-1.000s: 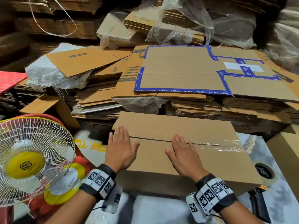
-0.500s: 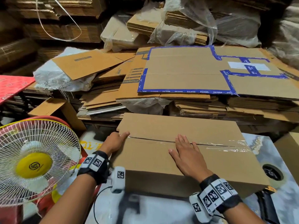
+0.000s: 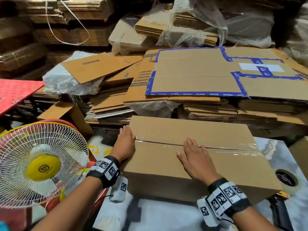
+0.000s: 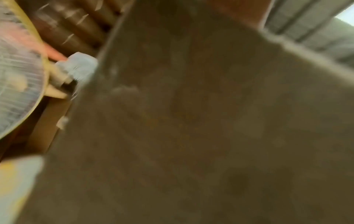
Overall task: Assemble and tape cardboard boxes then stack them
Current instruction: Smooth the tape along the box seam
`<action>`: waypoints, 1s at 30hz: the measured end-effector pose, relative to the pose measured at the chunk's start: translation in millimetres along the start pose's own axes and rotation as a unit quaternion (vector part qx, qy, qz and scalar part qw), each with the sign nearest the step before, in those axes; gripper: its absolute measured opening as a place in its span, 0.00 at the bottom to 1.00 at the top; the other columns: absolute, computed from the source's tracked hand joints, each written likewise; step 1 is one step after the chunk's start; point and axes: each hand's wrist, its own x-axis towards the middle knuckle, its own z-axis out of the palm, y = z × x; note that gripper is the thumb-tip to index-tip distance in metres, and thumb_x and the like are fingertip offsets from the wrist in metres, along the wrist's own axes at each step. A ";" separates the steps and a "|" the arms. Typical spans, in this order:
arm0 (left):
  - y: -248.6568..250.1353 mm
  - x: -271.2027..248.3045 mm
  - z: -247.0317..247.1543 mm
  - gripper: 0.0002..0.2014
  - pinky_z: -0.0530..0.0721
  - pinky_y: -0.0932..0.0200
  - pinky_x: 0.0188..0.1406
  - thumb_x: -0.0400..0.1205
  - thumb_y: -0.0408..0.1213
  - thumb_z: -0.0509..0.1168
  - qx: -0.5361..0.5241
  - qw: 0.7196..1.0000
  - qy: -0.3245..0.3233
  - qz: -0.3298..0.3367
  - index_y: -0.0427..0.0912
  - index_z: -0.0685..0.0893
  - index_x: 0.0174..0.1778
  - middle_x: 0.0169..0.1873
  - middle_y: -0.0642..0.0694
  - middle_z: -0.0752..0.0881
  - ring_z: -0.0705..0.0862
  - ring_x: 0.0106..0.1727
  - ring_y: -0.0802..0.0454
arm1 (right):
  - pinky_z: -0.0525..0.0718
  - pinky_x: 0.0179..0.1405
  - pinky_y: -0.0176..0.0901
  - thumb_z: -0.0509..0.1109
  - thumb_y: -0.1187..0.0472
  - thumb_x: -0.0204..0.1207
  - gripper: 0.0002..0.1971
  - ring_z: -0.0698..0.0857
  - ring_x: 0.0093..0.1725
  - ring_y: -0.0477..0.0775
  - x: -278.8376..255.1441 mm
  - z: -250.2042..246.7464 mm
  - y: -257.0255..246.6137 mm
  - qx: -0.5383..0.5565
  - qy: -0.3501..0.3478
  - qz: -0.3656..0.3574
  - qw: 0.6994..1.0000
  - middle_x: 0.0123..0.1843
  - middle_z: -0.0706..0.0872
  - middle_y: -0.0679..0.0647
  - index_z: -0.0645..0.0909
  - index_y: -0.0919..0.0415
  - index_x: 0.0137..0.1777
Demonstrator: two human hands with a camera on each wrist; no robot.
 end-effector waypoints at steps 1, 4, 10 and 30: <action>2.0 -1.3 1.0 0.27 0.57 0.37 0.84 0.92 0.41 0.51 0.066 0.997 0.001 0.032 0.32 0.56 0.85 0.87 0.30 0.55 0.53 0.88 0.33 | 0.44 0.88 0.55 0.39 0.36 0.88 0.37 0.43 0.90 0.50 0.2 0.0 0.2 0.003 0.001 0.001 1.000 0.92 0.45 0.51 0.48 0.58 0.91; 9.4 -8.5 2.8 0.33 0.42 0.41 0.87 0.93 0.51 0.44 0.195 0.976 -0.043 0.088 0.35 0.46 0.89 0.89 0.38 0.40 0.38 0.89 0.41 | 0.43 0.88 0.55 0.39 0.36 0.88 0.36 0.43 0.90 0.49 -0.4 -0.3 -0.3 0.011 -0.002 0.002 1.000 0.92 0.45 0.51 0.47 0.57 0.91; 64.2 -42.3 24.8 0.44 0.39 0.45 0.89 0.88 0.65 0.40 0.199 0.955 -0.154 0.155 0.33 0.38 0.87 0.86 0.38 0.33 0.33 0.88 0.42 | 0.43 0.88 0.54 0.41 0.43 0.91 0.32 0.44 0.90 0.48 -0.6 -2.9 -2.0 0.024 0.003 0.005 1.000 0.92 0.46 0.50 0.48 0.57 0.90; 62.7 -43.4 41.4 0.39 0.36 0.57 0.87 0.89 0.62 0.36 0.155 0.946 -0.111 0.262 0.38 0.45 0.90 0.89 0.43 0.40 0.37 0.89 0.51 | 0.36 0.86 0.52 0.40 0.47 0.92 0.28 0.44 0.89 0.42 -15.9 -11.6 28.3 0.056 -0.022 -0.002 0.998 0.91 0.47 0.43 0.48 0.51 0.90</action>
